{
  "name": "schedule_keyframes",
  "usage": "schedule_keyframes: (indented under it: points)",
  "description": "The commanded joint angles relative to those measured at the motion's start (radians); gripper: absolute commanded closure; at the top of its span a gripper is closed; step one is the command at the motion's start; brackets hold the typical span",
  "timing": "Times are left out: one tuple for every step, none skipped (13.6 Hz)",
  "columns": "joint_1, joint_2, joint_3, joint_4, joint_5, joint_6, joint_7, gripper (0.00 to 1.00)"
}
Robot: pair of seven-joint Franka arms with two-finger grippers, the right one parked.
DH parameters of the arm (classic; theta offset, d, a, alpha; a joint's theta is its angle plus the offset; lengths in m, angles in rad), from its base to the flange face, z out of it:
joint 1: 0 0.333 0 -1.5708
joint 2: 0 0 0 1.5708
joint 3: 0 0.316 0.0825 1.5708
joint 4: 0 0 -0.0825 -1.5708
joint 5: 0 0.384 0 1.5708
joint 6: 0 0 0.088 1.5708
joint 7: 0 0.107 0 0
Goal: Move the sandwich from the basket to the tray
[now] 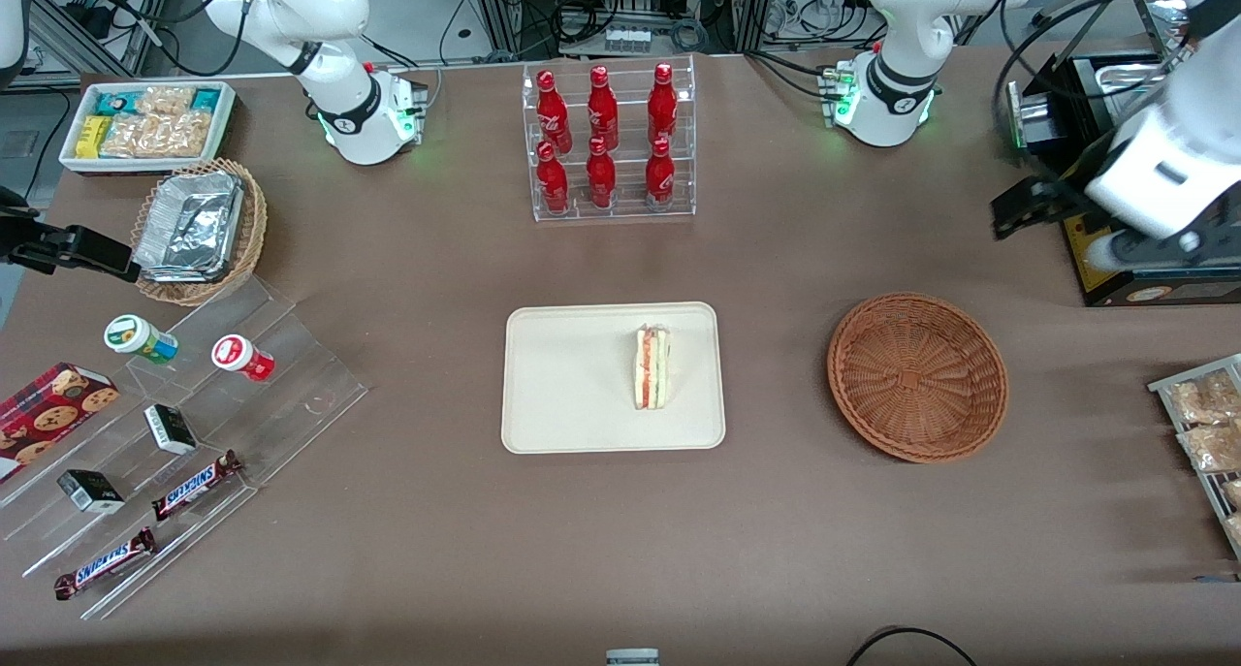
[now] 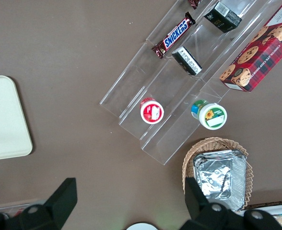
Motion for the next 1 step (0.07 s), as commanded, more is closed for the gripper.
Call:
schedule_keyframes:
  points:
    - [0.009,-0.042,0.031,-0.046,0.000,-0.009,0.063,0.00]
